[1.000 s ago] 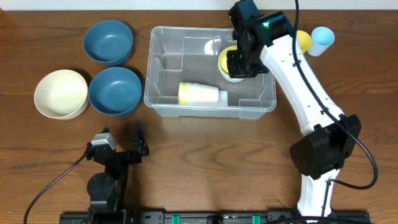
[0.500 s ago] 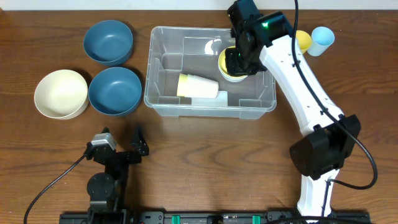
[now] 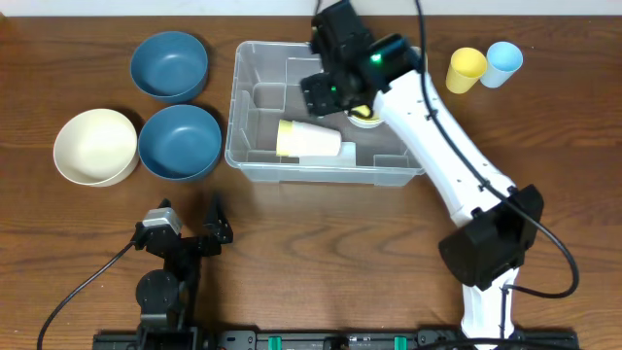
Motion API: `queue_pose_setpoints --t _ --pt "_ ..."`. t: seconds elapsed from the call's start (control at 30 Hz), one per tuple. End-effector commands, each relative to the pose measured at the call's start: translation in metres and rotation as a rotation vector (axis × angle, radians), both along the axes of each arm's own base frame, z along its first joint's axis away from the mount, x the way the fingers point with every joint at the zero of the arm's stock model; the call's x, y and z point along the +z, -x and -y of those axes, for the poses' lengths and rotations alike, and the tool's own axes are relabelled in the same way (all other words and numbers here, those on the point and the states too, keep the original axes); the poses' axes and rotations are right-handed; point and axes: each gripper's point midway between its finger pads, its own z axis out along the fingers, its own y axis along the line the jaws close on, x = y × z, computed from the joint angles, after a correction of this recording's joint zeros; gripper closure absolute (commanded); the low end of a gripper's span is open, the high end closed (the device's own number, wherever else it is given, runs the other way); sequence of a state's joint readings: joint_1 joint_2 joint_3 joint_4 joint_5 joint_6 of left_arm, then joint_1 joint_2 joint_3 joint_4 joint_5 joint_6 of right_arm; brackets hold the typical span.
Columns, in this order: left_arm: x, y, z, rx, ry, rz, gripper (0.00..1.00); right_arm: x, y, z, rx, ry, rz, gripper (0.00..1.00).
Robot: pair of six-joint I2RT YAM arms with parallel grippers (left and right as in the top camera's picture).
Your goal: Pack container
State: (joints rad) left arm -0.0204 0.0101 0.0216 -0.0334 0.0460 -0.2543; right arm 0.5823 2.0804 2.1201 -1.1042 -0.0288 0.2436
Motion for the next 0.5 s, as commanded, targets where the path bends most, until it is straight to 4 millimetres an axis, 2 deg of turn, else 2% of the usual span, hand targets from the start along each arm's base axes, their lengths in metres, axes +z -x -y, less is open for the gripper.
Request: queue_pose_setpoints --t 0.0,0.07,0.2,0.33,0.47 --pt "-0.016 0.001 -0.003 0.012 -0.018 -0.048 0.02 0.005 0.002 -0.024 0.052 -0.012 0.053 0.22" --pt "-0.016 0.001 -0.003 0.012 -0.018 -0.048 0.02 0.005 0.001 -0.04 0.075 -0.031 0.079 0.2" --pt "-0.016 0.001 -0.003 0.012 -0.018 -0.048 0.02 -0.012 0.001 -0.065 0.11 -0.038 0.086 0.19" --pt "-0.016 0.001 -0.003 0.012 -0.018 -0.048 0.02 -0.047 0.004 -0.076 0.119 -0.009 0.034 0.19" --pt "-0.016 0.001 -0.003 0.012 -0.018 -0.048 0.02 -0.083 0.008 -0.076 0.101 0.033 -0.04 0.2"
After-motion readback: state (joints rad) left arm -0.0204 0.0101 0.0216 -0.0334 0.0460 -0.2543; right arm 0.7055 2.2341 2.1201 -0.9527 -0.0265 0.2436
